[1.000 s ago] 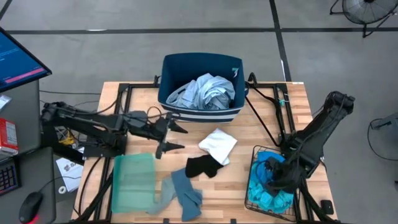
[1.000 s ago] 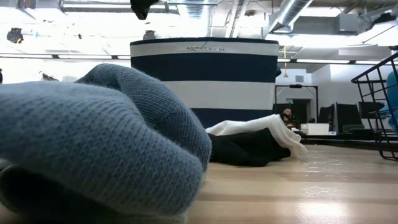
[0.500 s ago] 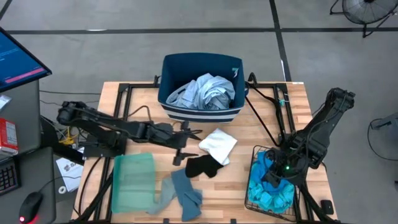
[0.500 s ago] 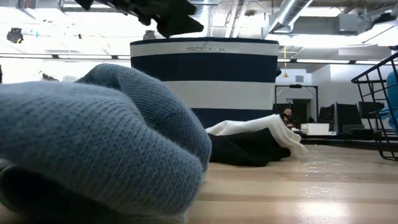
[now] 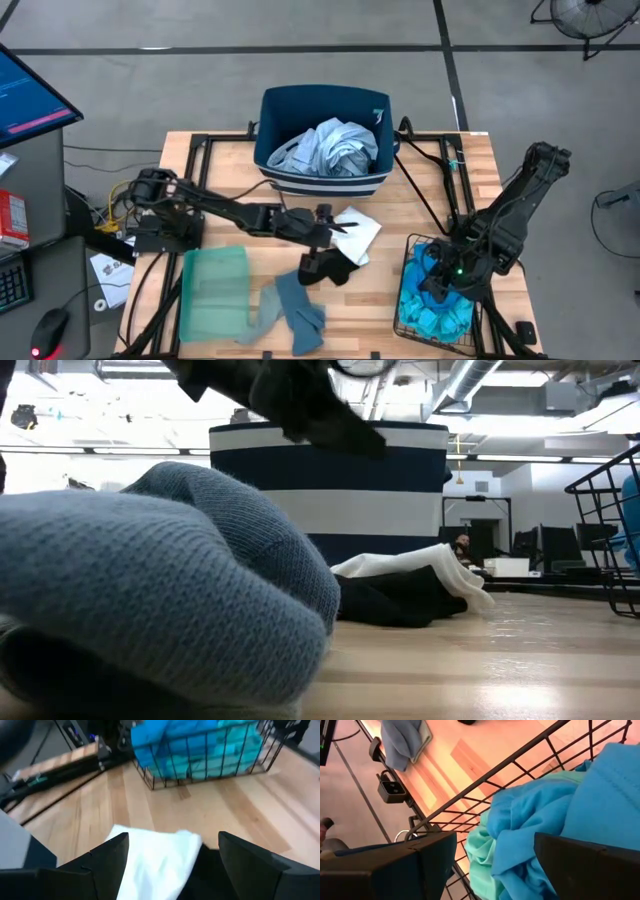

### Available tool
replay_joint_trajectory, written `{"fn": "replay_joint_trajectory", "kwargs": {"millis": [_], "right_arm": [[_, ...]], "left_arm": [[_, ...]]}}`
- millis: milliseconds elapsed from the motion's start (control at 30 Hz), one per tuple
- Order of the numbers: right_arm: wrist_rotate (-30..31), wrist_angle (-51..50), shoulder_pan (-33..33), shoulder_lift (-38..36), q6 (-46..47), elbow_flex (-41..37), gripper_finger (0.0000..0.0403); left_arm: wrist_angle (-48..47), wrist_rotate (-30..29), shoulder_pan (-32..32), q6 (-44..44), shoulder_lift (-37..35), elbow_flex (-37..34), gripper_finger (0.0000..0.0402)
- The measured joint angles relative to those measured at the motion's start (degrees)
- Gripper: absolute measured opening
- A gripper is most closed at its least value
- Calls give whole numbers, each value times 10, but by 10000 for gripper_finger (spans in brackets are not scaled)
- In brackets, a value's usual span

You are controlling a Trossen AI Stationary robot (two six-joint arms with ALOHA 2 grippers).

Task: Pick & Place Cloths
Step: Put the white shorts into the wire basket

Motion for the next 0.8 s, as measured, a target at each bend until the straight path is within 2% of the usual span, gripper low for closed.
{"fn": "replay_joint_trajectory", "kwargs": {"millis": [233,433,800], "right_arm": [[0,3,1,17,-7,0,260],[0,4,1,25,-8,0,260],[1,4,1,25,-8,0,260]], "left_arm": [[25,1,-6,54,52,2,290],[68,3,-8,137,91,2,290],[67,-2,13,150,150,19,289]]}}
